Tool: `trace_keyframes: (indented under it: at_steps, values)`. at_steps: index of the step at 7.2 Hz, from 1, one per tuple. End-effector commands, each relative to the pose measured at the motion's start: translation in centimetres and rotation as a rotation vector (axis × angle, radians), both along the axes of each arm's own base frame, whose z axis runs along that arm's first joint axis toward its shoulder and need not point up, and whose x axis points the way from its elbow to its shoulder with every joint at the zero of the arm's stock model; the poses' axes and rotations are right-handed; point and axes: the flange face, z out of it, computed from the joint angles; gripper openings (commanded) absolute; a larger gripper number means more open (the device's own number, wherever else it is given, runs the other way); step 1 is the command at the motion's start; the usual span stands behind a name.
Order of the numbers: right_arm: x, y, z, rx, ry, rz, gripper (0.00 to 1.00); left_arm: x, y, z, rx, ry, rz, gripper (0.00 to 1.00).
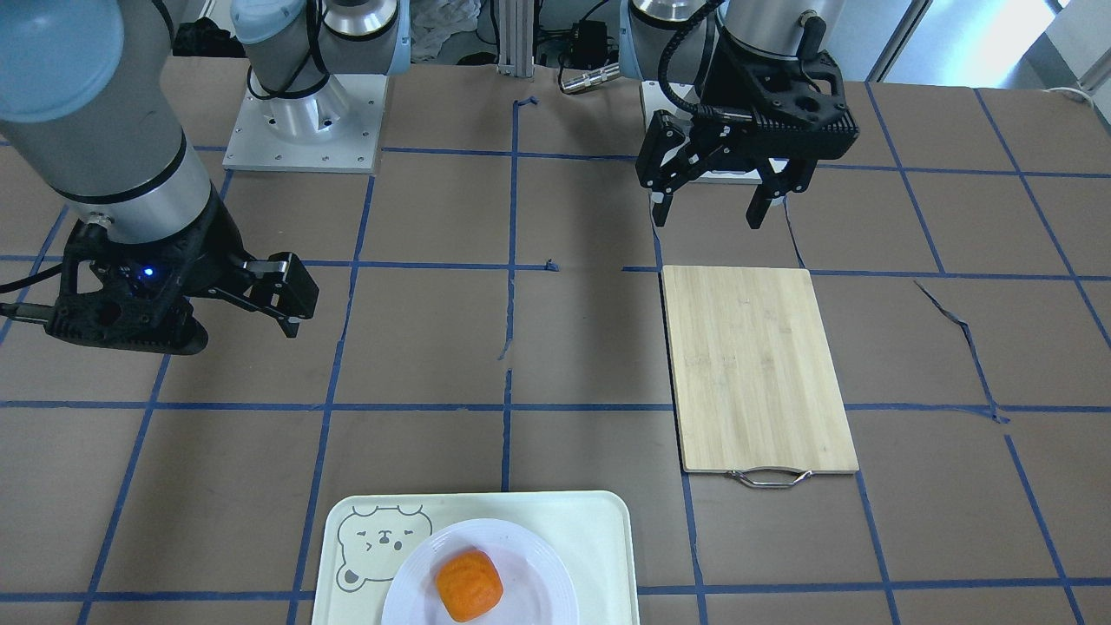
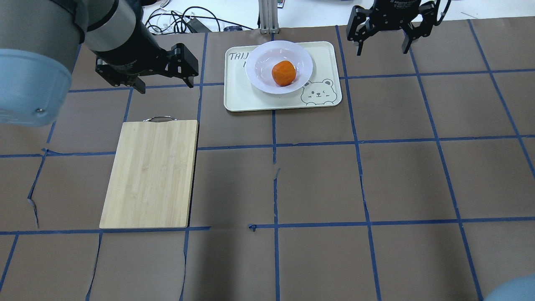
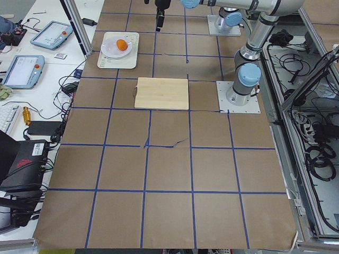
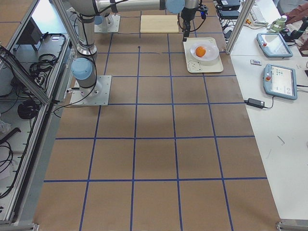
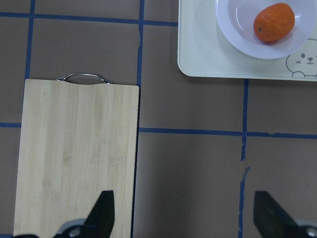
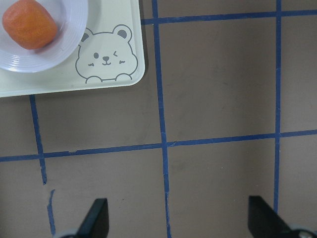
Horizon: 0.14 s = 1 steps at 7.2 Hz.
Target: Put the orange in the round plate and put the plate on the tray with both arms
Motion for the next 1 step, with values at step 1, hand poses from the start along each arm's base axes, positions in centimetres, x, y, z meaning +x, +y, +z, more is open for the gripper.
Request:
trace_keyframes:
  at_steps: [1]
  values:
    - [-0.13,-0.01,0.02,0.000,0.001,-0.003,1.00,0.06,0.02,0.04,0.000,0.001,0.006,1.00]
